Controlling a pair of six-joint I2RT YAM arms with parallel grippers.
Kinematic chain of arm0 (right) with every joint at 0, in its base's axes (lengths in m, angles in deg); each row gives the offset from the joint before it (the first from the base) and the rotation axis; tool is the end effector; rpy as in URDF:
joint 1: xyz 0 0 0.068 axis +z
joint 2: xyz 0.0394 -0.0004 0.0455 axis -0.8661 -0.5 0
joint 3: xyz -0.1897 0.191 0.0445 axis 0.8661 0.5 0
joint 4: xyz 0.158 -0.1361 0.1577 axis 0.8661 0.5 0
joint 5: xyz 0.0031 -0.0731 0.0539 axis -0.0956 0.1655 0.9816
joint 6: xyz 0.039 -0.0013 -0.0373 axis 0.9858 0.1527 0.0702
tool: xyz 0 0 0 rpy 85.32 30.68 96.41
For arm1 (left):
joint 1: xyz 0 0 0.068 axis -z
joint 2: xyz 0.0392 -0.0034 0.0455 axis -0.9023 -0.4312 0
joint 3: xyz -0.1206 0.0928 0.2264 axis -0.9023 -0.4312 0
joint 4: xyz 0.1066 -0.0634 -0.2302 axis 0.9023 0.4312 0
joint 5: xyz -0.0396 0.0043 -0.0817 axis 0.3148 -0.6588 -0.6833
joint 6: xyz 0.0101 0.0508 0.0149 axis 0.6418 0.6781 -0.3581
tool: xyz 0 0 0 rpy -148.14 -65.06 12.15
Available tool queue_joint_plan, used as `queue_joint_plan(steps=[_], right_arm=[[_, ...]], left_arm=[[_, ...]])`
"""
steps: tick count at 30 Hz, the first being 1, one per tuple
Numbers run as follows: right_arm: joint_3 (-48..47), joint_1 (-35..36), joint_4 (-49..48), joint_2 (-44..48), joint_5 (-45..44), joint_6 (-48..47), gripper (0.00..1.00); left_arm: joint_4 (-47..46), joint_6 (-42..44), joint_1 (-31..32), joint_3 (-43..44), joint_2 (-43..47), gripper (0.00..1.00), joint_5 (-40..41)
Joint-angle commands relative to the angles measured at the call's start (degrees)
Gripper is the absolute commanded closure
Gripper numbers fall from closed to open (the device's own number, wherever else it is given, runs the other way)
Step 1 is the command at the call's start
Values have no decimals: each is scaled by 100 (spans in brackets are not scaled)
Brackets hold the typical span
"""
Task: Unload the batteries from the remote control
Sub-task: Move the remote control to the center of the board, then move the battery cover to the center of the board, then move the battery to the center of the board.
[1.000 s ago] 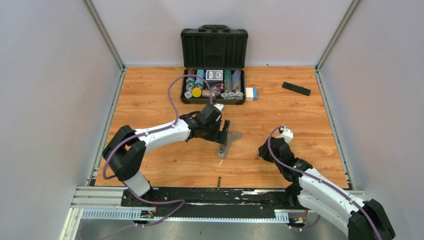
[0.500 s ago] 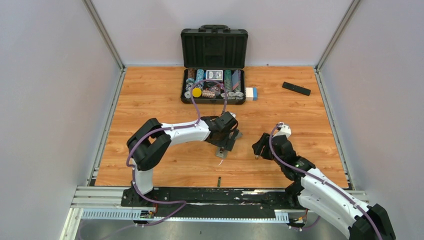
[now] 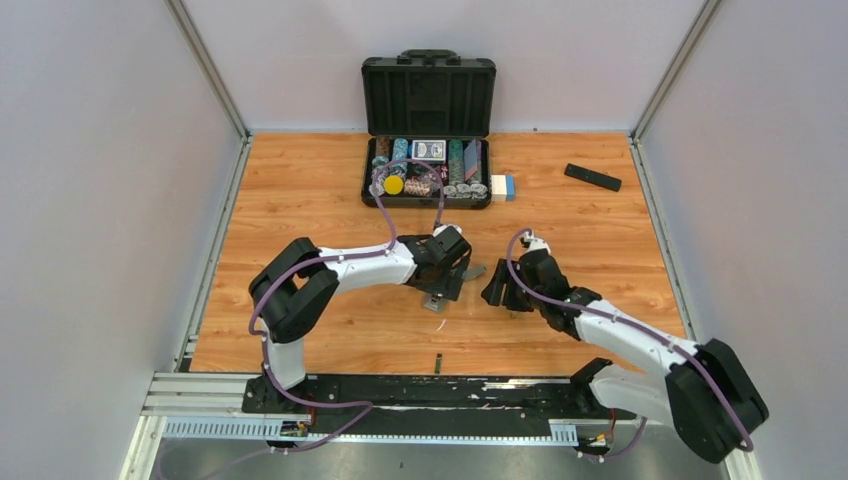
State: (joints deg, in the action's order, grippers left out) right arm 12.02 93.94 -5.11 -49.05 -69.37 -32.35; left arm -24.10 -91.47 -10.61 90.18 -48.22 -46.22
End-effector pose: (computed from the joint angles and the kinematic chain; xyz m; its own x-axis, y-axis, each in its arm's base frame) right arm 0.1611 0.1078 0.1658 -0.7985 0.1905 -0.5710 -0.0834 0.9045 0.4183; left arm 0.2263 -0.2946 0.1635 -0.8593 0.2411 -0.4512 0.2864 0.9575 -0.0338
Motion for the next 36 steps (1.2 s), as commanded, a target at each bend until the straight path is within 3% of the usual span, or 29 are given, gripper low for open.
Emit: queue_joint_plan(steps=[1,11,19,26,32,36], right_arm=[[-656,8,-476,-742,386,3,42],[-1482,115,-786,-2126,1202,-41,42],[-1568,219,-615,-2222,1001,3,42],[-2053,180,156,-2568,113,-199,39],[-2428,132,74,-3214,349,-284,39],[-3133,175,-29,-4078,780,-406,41]], left_arm=[[299,-90,-410,-387,303,3,528],[170,170,-849,-510,705,4,279],[219,277,-904,-613,1565,2,330],[295,245,-954,-772,2033,2,235],[340,180,-1124,-1051,2347,1,259],[239,130,-1591,-1493,2670,0,78]])
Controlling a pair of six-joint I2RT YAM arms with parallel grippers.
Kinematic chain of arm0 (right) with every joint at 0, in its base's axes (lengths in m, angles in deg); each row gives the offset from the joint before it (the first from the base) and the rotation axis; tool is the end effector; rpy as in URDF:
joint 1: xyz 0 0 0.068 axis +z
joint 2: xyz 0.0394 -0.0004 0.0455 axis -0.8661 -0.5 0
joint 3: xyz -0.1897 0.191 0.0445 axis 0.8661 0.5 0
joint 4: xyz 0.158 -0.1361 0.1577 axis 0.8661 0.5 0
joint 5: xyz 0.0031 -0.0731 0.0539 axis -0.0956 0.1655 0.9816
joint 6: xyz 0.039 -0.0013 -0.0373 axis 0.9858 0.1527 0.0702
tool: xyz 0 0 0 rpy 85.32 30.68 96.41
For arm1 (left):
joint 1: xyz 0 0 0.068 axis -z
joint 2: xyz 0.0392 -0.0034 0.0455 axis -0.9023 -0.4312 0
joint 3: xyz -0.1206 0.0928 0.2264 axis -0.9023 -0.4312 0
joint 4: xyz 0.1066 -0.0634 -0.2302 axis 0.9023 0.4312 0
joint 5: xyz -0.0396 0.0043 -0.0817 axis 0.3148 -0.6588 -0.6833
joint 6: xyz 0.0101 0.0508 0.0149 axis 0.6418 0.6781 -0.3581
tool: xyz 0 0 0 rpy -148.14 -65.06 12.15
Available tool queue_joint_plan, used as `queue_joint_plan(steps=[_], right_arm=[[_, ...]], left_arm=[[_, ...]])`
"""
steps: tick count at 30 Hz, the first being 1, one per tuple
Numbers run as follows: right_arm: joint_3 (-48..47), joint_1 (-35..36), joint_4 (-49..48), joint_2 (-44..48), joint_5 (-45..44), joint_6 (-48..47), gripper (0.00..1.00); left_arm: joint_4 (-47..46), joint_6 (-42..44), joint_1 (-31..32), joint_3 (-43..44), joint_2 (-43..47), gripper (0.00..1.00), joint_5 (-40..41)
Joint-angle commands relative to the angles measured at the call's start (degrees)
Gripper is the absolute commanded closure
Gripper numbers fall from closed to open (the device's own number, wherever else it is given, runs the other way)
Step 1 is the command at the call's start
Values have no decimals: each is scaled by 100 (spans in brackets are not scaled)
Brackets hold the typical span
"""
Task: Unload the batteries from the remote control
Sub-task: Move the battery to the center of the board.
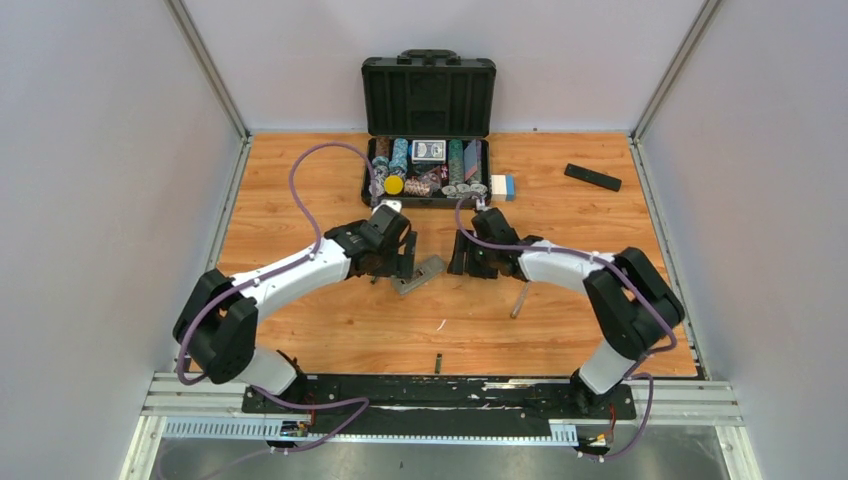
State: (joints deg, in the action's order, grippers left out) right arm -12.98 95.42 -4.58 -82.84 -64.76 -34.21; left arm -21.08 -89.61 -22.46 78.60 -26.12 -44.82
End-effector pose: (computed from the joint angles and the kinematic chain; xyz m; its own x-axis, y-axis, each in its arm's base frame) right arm 0.2525 0.1824 0.1578 -0.8917 0.0733 -0.4466 -0.1148 0.9178 0.3800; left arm 0.2281 -0.1922 0.2249 -0.8317 0.0464 -0.5533 0.1070 0.9912 -0.0777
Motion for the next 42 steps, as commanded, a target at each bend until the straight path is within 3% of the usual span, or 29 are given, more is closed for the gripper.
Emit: queue_joint_plan(steps=[1,8,11,18,27,42], right_arm=[[-795,58,-74,-893,359,-269,42],[-1388,210,-16,-1450,581,-711,43],[-1233,219,42,-1068,538,-865,43],[-729,-71,295,98,-622,-1127,41],[-933,-620,357,-549,141,-1143,43],[-932,-602,-186,-1178,1305,-966,44]], left_arm=[[-158,-15,-557,-469,561,0,-164],[-761,501,-1346,-825,652,0,-1000],[-902,607,-1422,-663,347,0,-1184],[-1139,733,-1519,-322,-301,0,-1374],[-1478,1081,-1701,-252,-916,2,-2285],[-2516,373,-1634,-1675,-421,6,-3611]])
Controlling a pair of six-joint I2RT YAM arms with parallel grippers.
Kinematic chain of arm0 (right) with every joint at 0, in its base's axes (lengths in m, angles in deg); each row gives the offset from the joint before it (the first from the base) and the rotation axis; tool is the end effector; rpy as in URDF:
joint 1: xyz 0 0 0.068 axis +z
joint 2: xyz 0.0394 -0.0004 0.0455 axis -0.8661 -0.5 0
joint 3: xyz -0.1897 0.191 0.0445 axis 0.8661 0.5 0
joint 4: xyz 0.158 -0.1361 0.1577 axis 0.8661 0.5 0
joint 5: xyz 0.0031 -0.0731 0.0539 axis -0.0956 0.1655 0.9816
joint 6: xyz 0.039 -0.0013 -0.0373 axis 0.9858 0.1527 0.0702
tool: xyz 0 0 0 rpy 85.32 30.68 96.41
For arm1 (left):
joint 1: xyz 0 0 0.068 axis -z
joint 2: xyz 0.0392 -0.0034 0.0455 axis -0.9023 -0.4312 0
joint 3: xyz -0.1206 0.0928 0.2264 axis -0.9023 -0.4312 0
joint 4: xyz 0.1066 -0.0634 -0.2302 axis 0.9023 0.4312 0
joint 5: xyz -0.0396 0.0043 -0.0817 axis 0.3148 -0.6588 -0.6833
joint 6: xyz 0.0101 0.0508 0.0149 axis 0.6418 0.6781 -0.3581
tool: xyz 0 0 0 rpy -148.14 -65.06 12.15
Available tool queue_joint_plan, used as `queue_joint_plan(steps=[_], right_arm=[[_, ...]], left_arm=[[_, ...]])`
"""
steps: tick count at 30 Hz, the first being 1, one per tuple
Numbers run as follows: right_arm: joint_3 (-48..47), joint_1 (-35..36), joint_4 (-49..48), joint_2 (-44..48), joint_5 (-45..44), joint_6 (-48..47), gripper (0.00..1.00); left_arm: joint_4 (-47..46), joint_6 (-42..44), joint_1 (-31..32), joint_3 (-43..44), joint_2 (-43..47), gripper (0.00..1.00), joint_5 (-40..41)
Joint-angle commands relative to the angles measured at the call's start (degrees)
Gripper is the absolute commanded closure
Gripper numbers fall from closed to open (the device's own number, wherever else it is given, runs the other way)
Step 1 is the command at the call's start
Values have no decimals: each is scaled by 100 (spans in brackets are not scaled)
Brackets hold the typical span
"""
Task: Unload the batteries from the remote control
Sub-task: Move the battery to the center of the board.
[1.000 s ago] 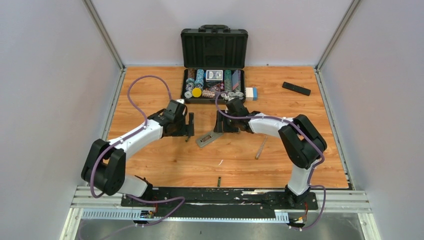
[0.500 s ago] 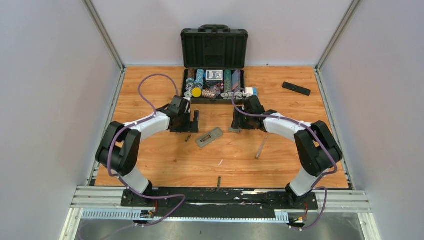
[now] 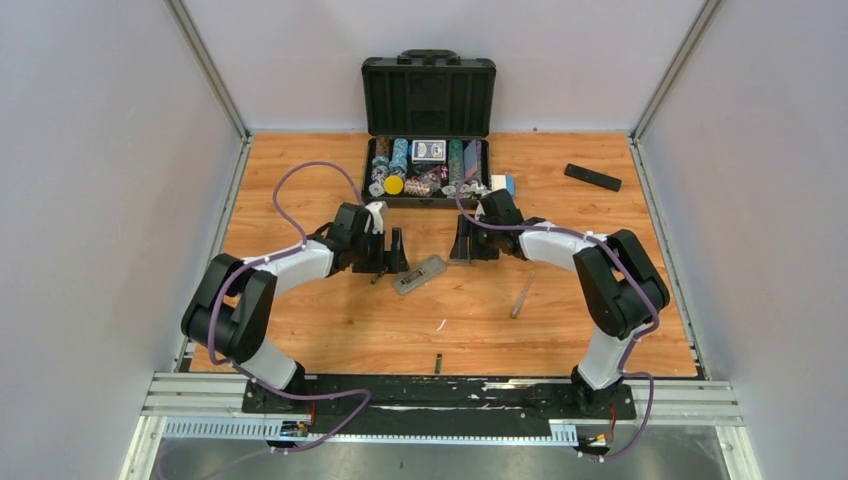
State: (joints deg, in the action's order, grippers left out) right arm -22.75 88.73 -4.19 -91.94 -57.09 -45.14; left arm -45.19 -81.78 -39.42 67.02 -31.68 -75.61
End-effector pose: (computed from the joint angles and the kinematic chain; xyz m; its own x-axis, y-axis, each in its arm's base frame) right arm 0.3076 0.1767 0.1560 -0.8824 -0.0225 -0.4700 -0.2292 0.8929 0.3876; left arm 0.2739 -0.1380 0.1633 -0.8851 -0.0376 -0.4639 0.1950 0.8750 -0.4431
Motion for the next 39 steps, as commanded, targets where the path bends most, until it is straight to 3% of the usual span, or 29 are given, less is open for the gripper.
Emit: queue_joint_plan(steps=[1,12,20,26,34,39], right_arm=[[31,98,-248,-301,605,144,44],[-175,235,-33,-80,713,-82,44],[-219,134,545,979,-404,-472,39],[42,11,617,1591,-414,-373,38],[557,10,591,1900,-239,-22,39],[826,10,468,2053,-170,150,39]], left_arm=[[-143,-538,124,-610,183,7,-526],[-151,-1416,617,-1144,646,8,-254],[895,-1285,731,-838,1652,3,873],[1296,-1197,724,-574,1779,2,1701],[2710,-2312,728,-541,1875,6,2759],[2884,-2853,732,-1034,2532,6,2337]])
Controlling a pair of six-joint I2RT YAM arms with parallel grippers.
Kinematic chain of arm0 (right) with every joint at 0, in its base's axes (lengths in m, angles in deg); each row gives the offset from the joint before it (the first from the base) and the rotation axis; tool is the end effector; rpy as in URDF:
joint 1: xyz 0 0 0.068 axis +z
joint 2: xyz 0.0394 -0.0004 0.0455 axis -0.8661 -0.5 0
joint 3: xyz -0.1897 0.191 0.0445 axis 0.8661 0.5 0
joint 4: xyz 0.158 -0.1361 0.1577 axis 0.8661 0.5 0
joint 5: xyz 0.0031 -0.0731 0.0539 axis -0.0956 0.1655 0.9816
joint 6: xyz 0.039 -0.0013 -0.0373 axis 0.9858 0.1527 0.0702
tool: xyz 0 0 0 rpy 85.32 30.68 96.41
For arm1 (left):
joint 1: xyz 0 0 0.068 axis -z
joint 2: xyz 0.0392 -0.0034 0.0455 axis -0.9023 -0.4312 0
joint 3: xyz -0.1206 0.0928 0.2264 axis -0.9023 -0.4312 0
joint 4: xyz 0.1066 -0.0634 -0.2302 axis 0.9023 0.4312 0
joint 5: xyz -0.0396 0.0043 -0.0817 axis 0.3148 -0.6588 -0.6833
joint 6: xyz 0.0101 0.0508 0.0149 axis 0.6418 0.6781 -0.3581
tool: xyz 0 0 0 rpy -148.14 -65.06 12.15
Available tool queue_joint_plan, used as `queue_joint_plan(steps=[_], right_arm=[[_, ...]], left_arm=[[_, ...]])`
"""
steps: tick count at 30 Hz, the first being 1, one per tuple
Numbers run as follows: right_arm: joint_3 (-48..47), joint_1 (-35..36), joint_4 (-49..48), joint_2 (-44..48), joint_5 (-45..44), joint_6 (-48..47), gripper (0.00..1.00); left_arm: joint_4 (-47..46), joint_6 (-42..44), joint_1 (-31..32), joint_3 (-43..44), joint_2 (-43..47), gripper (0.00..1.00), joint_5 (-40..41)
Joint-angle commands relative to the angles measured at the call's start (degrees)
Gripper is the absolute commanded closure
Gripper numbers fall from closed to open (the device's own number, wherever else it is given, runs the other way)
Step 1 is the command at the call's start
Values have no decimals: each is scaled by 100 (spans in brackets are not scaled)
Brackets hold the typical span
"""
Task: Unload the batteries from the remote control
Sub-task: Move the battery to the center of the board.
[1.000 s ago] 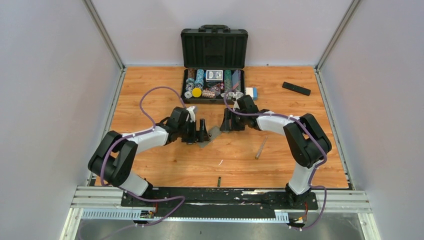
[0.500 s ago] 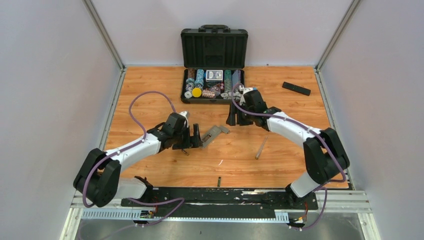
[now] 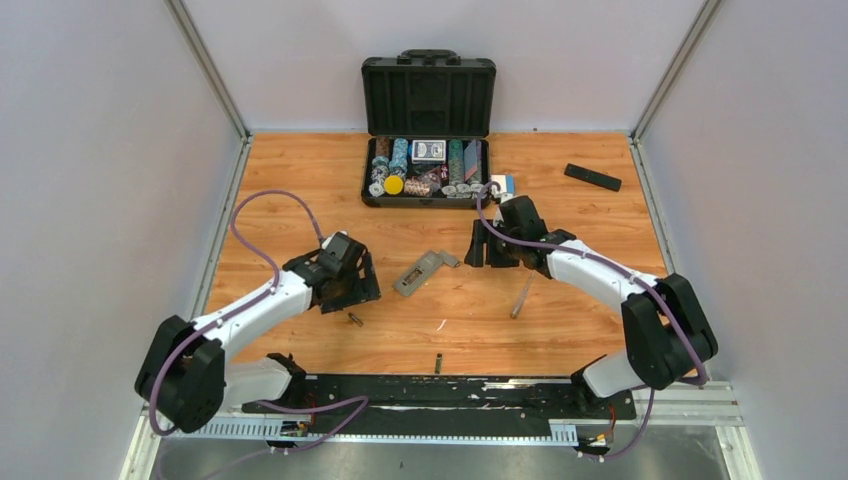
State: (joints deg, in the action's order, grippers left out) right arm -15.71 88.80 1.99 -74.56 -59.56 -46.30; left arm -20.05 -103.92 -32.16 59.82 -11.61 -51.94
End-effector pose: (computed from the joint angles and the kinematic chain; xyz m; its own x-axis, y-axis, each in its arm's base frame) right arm 0.2610 0.1498 0.2059 -0.8373 -0.0161 -0.5465 -0.2539 0.8967 0.3626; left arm 0.1884 -0.1126 0.1873 -0.8677 -0.3091 -0.3894 -0.2389 0.9461 -0.2188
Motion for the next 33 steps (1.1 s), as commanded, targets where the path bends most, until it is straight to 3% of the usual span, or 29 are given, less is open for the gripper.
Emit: queue_joint_plan(steps=[1,8,14,21,29,33], right_arm=[[143,3,-171,329,81,286,39],[124,5,-176,313,132,308,39],[174,5,-157,358,110,291,39],[198,4,-75,380,34,281,39],[304,3,10,622,106,297,39],[412,21,-20,682,286,376,39]], left_arm=[[325,-704,9,-395,539,6,-118],[-209,-800,14,-700,-142,7,-689],[-809,-666,80,-678,-106,8,-945],[-985,-818,599,-511,-296,9,-1170],[342,-429,640,51,377,7,129],[1079,-747,642,-181,897,7,304]])
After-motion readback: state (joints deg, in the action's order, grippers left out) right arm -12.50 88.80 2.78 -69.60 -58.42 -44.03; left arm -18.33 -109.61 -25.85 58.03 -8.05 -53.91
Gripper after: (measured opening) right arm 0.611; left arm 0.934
